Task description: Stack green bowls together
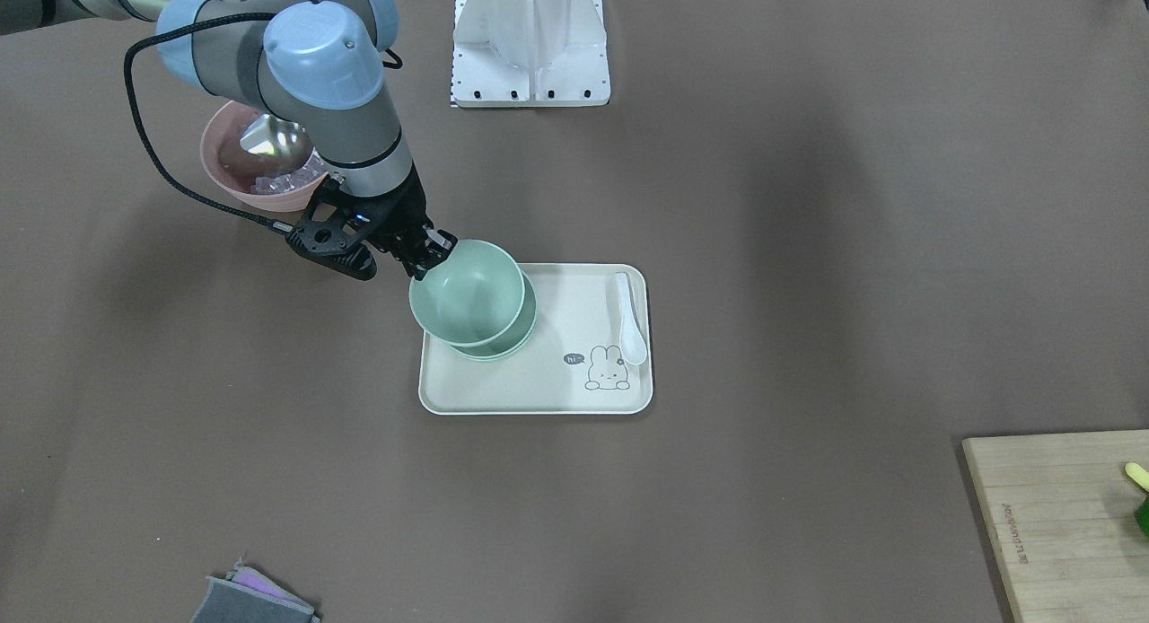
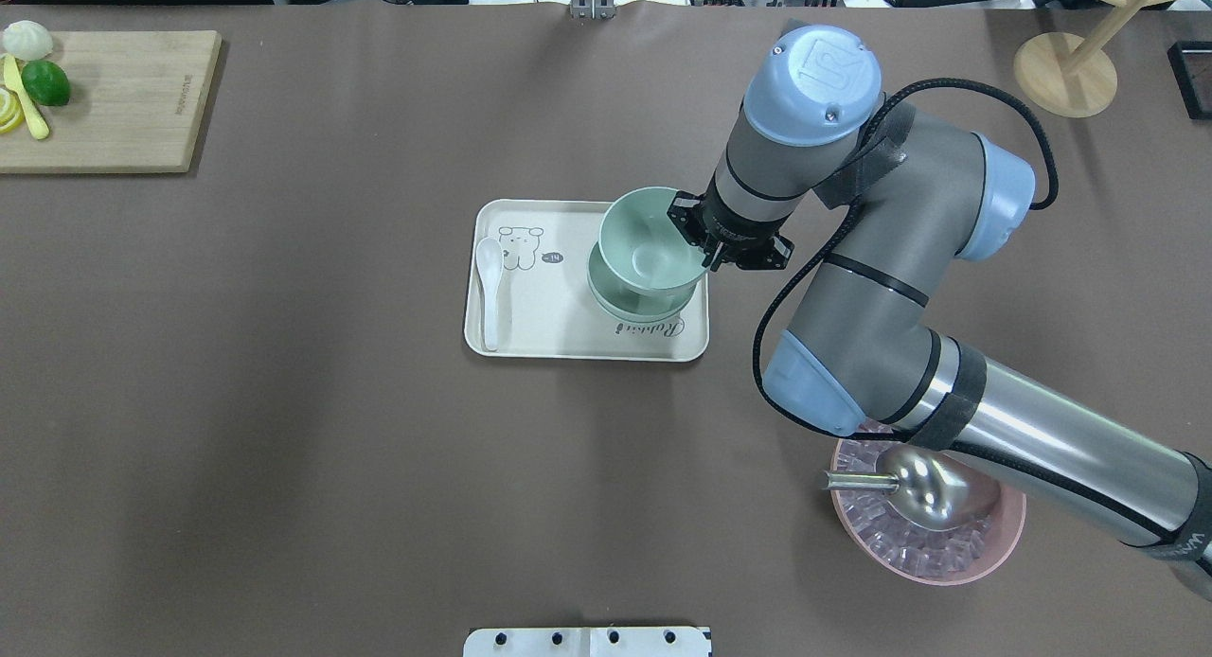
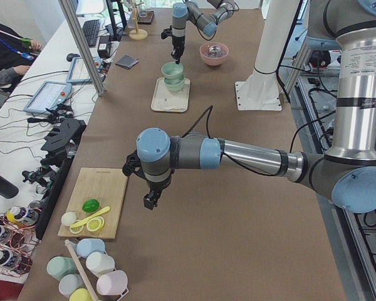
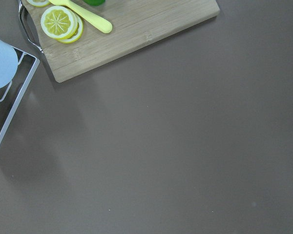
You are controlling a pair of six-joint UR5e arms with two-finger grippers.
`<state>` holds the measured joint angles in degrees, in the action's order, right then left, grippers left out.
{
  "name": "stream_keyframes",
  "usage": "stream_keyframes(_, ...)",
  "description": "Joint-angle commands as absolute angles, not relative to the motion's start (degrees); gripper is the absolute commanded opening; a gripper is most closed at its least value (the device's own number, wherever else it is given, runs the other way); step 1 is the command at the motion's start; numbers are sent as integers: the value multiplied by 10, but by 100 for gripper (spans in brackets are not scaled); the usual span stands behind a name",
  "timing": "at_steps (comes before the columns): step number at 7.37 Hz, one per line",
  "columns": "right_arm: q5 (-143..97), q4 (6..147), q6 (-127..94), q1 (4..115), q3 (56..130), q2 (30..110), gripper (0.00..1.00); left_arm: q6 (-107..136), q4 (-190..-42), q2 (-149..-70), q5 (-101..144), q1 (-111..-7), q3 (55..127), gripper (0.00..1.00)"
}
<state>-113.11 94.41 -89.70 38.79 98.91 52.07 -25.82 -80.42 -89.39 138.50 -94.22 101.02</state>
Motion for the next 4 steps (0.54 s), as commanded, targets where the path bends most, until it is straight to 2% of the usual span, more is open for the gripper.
stream_keyframes(1, -1129, 943, -915, 382, 982, 517, 0, -257, -804, -894, 1385, -942, 1009, 98)
stream_keyframes(4, -1129, 942, -921, 375, 973, 514, 0, -254, -803, -895, 1385, -941, 1008, 98)
